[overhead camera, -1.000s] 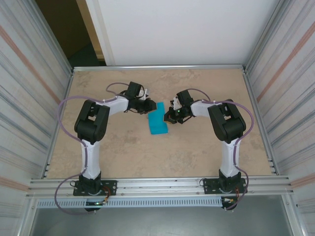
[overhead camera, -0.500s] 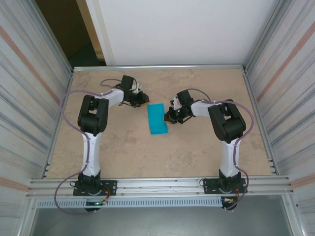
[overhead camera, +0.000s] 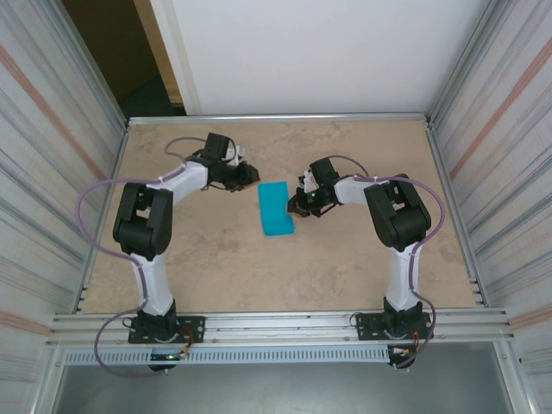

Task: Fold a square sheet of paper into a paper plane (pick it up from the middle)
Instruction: First fold the square sheet of paper in half at the center of the table.

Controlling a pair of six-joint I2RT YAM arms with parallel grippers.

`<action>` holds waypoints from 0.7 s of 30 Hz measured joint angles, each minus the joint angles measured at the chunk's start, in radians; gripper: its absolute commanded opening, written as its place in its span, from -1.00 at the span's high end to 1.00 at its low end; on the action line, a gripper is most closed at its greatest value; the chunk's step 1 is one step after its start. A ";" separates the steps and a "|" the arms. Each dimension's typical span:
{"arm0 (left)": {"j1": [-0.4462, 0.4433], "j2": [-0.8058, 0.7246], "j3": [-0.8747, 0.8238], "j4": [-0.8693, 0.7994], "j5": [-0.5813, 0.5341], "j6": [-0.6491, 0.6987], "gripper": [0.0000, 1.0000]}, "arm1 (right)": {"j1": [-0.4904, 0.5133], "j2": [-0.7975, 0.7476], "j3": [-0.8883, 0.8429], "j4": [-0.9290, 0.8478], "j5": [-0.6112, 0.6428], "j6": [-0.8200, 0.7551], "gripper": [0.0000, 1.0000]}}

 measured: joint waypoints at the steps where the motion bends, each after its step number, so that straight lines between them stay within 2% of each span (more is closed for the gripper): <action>1: -0.029 -0.019 -0.031 0.018 0.008 -0.017 0.54 | 0.000 0.000 0.000 0.000 0.000 0.000 1.00; 5: -0.121 -0.029 -0.131 0.052 0.028 -0.062 0.55 | 0.000 0.000 -0.001 0.002 0.000 0.000 1.00; 8: -0.150 -0.012 -0.155 0.028 0.029 -0.068 0.57 | 0.000 0.000 -0.001 0.002 0.000 0.003 1.00; 21: -0.151 0.053 -0.167 0.010 0.056 -0.003 0.60 | 0.000 0.000 -0.005 0.010 0.000 0.007 1.00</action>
